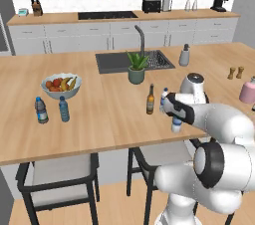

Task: Move the plastic bottles in the middle to the plastics group, and the glass bottles in the middle to the glass group.

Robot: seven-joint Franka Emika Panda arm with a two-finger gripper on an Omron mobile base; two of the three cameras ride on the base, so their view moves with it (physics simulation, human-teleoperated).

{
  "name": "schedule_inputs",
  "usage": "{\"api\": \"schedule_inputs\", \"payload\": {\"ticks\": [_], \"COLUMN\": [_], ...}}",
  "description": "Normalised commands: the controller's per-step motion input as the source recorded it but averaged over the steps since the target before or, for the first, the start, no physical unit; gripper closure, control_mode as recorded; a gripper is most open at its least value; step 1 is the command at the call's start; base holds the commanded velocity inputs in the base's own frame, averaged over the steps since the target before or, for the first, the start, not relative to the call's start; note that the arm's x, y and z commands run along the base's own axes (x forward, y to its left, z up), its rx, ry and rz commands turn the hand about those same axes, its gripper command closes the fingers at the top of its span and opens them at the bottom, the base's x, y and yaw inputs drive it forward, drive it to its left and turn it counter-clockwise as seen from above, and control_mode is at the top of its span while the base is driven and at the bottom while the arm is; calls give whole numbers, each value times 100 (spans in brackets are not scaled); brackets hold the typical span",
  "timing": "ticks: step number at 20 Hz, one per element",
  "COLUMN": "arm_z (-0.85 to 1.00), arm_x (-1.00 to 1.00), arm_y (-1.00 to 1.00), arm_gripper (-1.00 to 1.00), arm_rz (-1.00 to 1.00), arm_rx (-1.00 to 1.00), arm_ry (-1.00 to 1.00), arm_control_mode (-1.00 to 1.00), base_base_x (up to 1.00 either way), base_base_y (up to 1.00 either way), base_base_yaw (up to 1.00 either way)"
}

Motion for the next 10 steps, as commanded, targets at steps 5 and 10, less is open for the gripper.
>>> {"api": "schedule_inputs", "payload": {"ticks": [5,10], "arm_z": [39,6], "arm_x": [-2,27], "arm_y": [100,100], "arm_gripper": [100,100], "arm_rz": [10,17], "arm_rx": [0,2], "arm_ry": [0,0], "arm_control_mode": [-100,-100], "base_base_x": [0,0], "base_base_y": [0,0], "base_base_yaw": [0,0]}}
